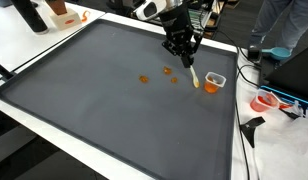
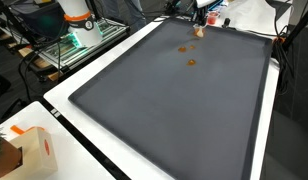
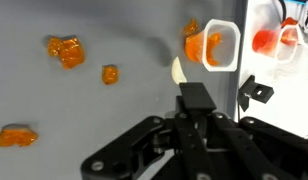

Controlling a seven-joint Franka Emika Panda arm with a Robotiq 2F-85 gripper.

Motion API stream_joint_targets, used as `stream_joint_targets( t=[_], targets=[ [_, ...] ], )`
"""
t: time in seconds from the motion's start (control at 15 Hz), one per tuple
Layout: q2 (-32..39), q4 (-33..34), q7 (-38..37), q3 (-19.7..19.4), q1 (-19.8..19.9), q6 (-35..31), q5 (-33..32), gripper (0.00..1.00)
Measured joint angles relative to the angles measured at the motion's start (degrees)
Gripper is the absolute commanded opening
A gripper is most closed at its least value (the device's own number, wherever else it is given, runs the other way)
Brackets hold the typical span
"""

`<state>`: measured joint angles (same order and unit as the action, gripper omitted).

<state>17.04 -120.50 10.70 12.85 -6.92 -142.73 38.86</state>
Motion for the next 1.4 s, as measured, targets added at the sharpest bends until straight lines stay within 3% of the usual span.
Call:
stream_joint_targets(
  t=[0.8,1.4],
  targets=[
    [-3.0,-0.1,-23.0,-1.9,-3.9,0.0,-22.7,0.03],
    [-6.4,0.9,-31.7,-2.5,-6.4,3.8,-32.6,0.03]
  ],
)
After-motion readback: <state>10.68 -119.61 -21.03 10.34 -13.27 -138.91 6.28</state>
